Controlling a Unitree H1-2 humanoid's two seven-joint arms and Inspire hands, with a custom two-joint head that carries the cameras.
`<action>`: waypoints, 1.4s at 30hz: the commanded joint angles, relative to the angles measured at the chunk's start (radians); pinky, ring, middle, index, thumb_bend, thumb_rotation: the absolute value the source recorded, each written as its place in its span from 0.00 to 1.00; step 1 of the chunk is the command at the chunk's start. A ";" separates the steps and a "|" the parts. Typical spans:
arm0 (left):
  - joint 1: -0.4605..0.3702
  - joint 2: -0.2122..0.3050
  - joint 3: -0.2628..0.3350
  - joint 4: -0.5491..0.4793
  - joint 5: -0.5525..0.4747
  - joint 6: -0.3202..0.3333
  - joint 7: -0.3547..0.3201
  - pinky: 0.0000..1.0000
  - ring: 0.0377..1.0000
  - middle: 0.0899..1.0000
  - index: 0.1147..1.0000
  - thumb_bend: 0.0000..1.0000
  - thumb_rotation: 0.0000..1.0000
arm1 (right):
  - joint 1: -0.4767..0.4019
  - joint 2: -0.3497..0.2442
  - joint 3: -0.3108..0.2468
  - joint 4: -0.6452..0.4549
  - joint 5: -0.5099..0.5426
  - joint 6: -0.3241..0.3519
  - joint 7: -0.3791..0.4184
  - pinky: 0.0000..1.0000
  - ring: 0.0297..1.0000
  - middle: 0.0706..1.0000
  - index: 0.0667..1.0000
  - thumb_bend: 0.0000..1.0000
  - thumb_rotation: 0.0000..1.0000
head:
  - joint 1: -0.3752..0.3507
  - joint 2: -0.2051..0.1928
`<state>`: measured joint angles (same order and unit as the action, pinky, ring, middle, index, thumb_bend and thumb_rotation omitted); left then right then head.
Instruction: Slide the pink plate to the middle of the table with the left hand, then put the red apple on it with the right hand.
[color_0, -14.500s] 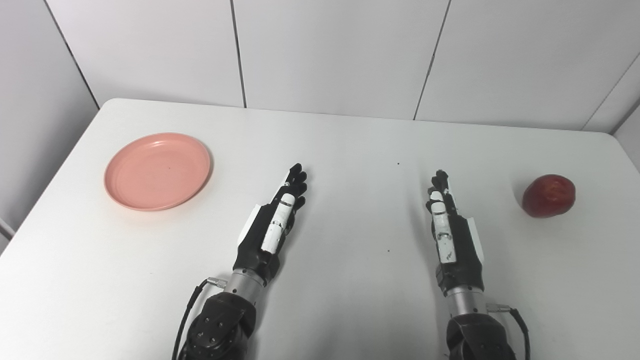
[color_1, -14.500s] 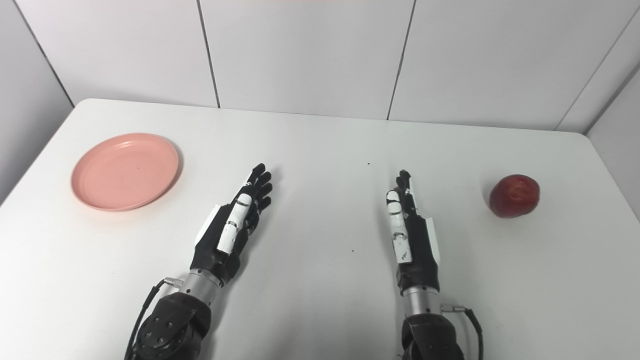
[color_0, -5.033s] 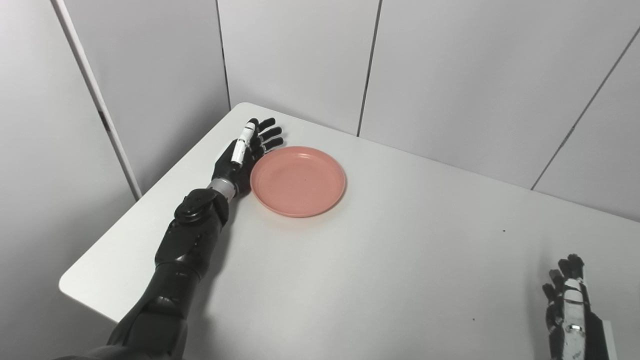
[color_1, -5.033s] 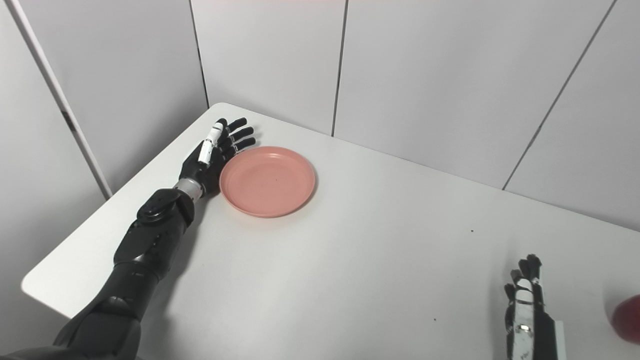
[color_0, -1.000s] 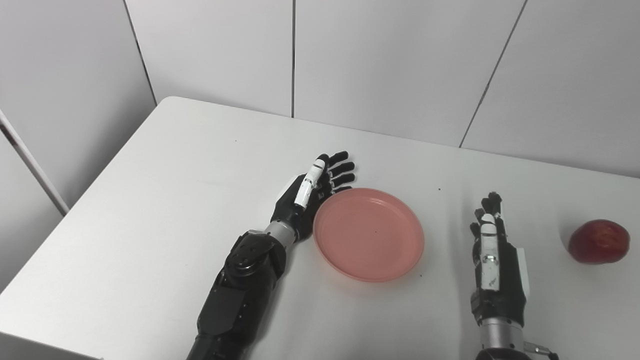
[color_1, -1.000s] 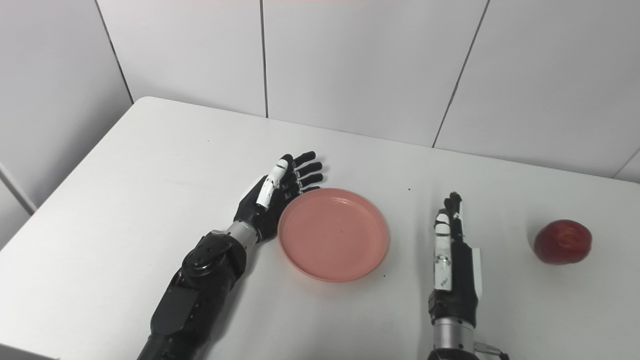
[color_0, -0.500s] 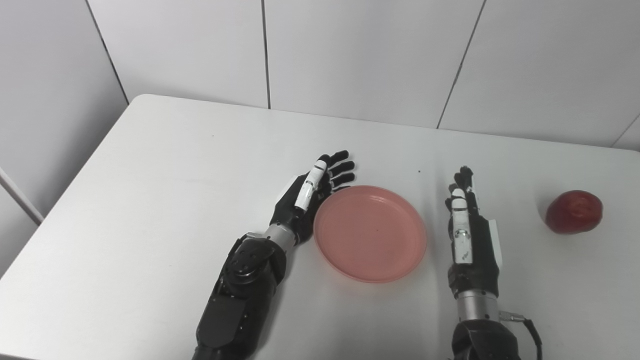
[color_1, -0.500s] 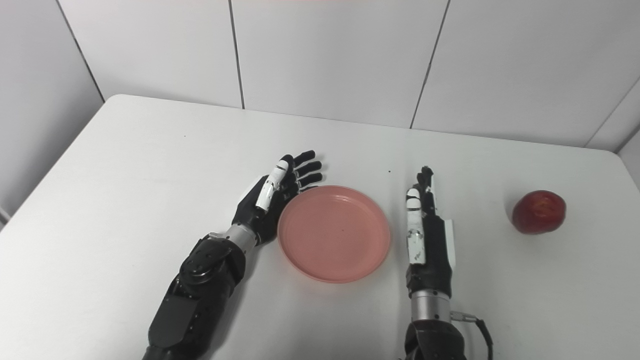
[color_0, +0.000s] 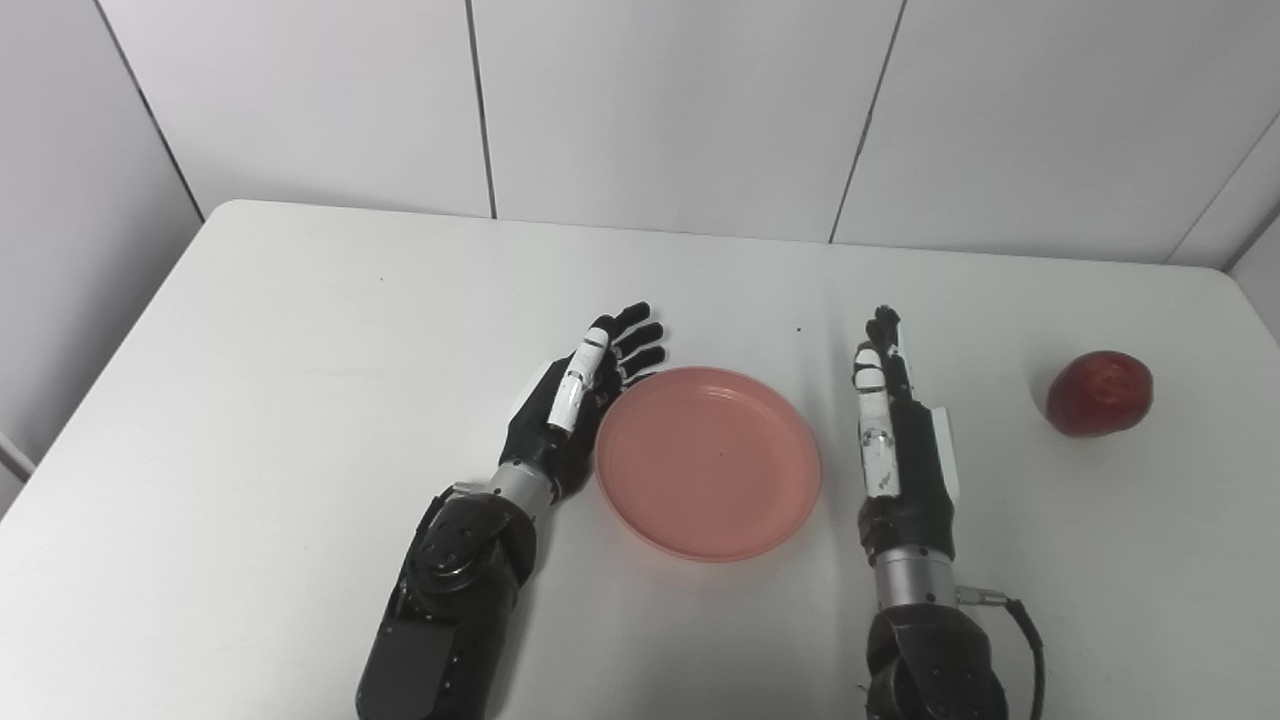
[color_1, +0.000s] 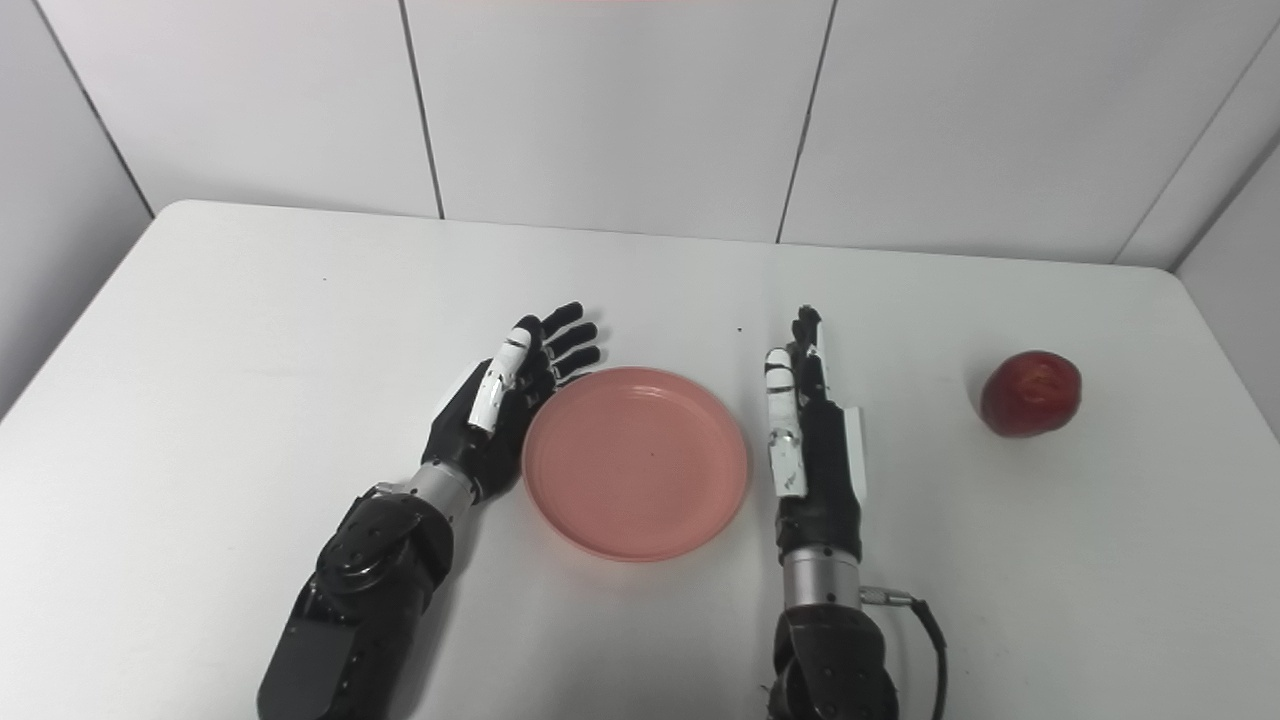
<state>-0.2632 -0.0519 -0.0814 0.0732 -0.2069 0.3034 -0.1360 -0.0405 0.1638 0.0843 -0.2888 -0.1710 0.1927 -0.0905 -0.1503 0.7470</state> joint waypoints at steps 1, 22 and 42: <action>0.036 0.006 0.000 0.016 0.023 0.050 0.018 0.91 0.92 0.91 0.89 0.35 1.00 | -0.026 0.011 0.004 -0.046 -0.008 0.012 -0.006 1.00 1.00 1.00 0.99 0.27 1.00 | -0.010 0.001; 0.066 0.038 0.028 0.029 0.002 -0.051 -0.020 0.97 0.96 0.95 0.94 0.36 1.00 | -0.141 -0.130 -0.016 -0.264 -0.215 0.244 0.043 0.89 0.94 0.95 0.94 0.45 0.88 | -0.230 -0.034; 0.029 0.064 0.090 0.140 -0.033 -0.120 -0.078 0.99 0.97 0.97 0.94 0.35 1.00 | -0.232 -0.159 -0.121 -0.352 -0.618 0.275 0.139 0.78 0.87 0.90 0.93 0.82 0.66 | -0.379 -0.091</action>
<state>-0.2631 -0.0049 0.0035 0.1631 -0.2487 0.1521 -0.2220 -0.2365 0.0204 -0.0296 -0.6083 -0.7575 0.4749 0.0583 -0.5292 0.6566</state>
